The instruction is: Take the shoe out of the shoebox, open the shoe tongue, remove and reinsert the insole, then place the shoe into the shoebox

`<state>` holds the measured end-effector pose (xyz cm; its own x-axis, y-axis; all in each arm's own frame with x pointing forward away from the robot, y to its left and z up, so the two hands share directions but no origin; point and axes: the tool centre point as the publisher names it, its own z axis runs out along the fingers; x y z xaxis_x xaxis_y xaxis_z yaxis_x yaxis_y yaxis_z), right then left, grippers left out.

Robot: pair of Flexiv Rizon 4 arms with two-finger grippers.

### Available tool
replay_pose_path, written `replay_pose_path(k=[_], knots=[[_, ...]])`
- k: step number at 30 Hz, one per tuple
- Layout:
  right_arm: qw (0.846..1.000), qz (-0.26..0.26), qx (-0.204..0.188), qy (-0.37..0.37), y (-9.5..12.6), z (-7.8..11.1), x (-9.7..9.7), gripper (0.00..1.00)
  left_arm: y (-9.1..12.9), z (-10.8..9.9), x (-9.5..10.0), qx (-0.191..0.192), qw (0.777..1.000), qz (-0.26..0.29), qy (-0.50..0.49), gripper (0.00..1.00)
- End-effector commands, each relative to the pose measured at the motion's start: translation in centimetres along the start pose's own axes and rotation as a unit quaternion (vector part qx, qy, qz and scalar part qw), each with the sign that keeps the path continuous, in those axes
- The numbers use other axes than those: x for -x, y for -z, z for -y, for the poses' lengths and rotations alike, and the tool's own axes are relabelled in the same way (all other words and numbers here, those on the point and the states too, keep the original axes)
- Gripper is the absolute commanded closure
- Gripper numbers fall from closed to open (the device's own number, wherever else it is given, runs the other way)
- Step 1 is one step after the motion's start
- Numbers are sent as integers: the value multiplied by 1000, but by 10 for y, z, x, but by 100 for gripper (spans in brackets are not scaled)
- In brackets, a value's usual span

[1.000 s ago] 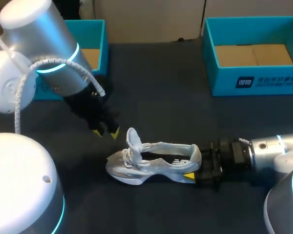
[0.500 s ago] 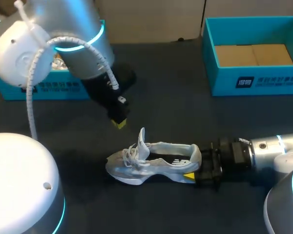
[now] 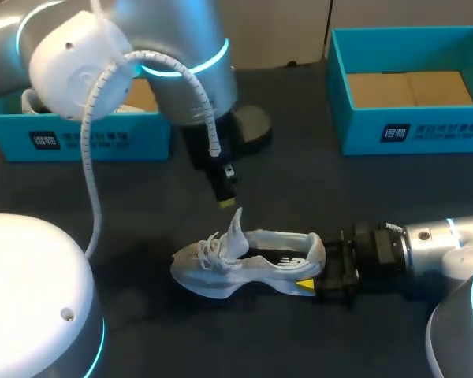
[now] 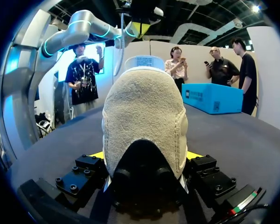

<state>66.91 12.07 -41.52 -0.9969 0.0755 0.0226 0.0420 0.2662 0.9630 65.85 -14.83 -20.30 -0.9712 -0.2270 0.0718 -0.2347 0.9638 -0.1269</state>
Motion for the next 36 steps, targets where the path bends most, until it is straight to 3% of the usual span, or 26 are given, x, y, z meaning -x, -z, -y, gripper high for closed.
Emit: replay_pose_path(k=[1,7,9,16,26,36], knots=[[1000,0,-2,0,0,-1,-1,100,1,5,1,22,1000,0,-2,100],[1000,0,-2,0,0,-1,-1,100,1,5,1,22,1000,0,-2,100],[1000,0,-2,0,0,-1,-1,100,-1,11,2,5,999,31,-11,100],[1000,0,-2,0,0,-1,-1,100,-13,43,5,-4,997,25,-71,100],[1000,0,-2,0,0,-1,-1,100,-54,76,6,18,988,0,-155,100],[1000,0,-2,0,0,-1,-1,100,-90,78,-1,27,981,-16,-193,100]])
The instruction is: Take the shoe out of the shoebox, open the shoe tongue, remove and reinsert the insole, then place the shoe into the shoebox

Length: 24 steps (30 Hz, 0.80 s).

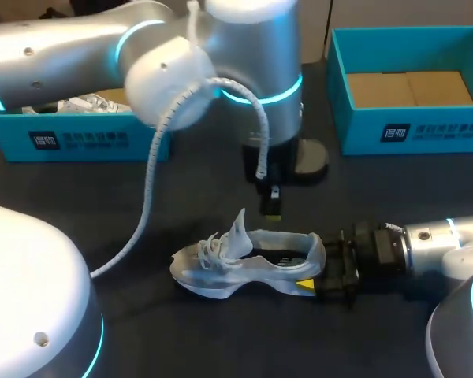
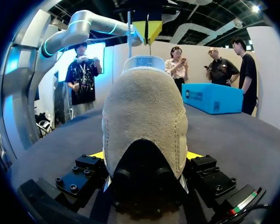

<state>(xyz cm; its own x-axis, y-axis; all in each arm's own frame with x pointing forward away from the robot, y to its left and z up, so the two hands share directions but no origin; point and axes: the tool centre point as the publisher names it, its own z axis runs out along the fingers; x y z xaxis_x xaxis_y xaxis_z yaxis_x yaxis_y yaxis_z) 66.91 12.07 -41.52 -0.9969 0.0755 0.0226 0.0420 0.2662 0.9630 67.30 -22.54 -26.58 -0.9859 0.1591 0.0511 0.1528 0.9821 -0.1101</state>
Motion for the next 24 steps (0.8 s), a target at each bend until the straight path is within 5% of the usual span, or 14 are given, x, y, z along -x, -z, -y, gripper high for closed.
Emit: replay_pose_path(k=[1,4,24], knots=[[1000,0,-2,0,0,-1,-1,100,-22,9,2,6,1000,-7,1,100],[1000,0,-2,0,0,-1,-1,100,-34,4,2,-7,999,-38,-3,100],[1000,0,-2,0,0,-1,-1,100,-45,4,-2,-2,999,-39,-21,100]])
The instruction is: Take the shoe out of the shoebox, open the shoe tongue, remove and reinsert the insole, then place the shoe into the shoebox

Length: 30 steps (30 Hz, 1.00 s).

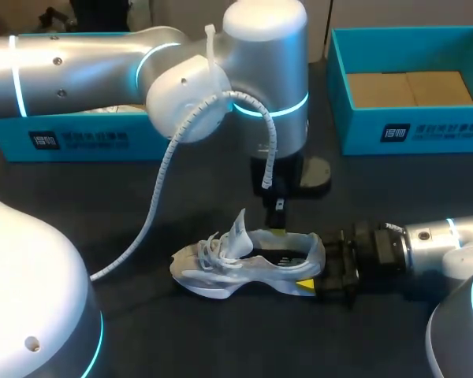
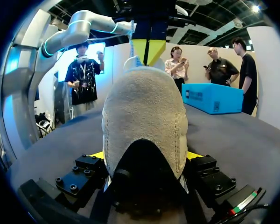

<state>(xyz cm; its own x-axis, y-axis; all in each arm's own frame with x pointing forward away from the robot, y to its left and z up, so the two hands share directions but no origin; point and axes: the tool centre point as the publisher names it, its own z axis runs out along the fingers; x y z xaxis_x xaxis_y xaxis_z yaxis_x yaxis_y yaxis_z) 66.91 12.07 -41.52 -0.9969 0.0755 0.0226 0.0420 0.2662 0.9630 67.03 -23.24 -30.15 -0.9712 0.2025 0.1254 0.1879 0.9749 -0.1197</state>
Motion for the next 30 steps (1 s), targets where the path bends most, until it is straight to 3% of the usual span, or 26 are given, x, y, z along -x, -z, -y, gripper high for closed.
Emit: replay_pose_path(k=[1,16,30], knots=[[1000,0,-2,0,0,-1,-1,100,-12,-1,-2,3,1000,1,-5,100],[1000,0,-2,0,0,-1,-1,100,-49,-8,7,14,1000,-17,-2,100],[1000,0,-2,0,0,-1,-1,100,-72,-15,0,17,999,-37,-8,100]])
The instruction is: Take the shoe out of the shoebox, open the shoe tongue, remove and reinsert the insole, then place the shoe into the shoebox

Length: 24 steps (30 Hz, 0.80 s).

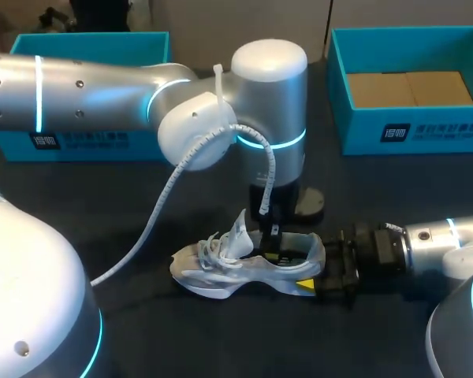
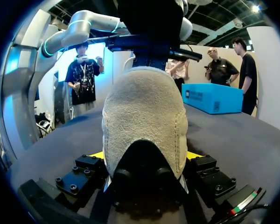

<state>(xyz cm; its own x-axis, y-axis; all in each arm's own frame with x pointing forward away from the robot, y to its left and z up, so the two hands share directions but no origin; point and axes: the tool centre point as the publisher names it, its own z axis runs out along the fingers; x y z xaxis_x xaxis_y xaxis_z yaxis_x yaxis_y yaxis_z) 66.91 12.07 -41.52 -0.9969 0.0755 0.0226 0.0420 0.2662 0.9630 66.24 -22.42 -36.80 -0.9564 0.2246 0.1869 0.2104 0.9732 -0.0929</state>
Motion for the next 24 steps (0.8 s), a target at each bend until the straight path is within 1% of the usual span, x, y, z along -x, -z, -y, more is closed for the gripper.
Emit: replay_pose_path(k=[1,8,12,16,18,21,24], knots=[[1000,0,-2,0,0,-1,-1,100,-7,-2,0,2,1000,-6,1,100],[1000,0,-2,0,0,-1,-1,100,-7,-11,-13,5,1000,-22,-6,100],[1000,0,-2,0,0,-1,-1,100,-6,-14,-19,20,1000,-21,-8,100],[1000,0,-2,0,0,-1,-1,100,-4,-18,-25,24,999,-25,-13,100],[1000,0,-2,0,0,-1,-1,100,-3,-20,-28,23,999,-39,-22,100],[1000,0,-2,0,0,-1,-1,100,-8,-22,-30,24,999,-42,-24,100],[1000,0,-2,0,0,-1,-1,100,-16,-22,-29,28,999,-40,-22,100]])
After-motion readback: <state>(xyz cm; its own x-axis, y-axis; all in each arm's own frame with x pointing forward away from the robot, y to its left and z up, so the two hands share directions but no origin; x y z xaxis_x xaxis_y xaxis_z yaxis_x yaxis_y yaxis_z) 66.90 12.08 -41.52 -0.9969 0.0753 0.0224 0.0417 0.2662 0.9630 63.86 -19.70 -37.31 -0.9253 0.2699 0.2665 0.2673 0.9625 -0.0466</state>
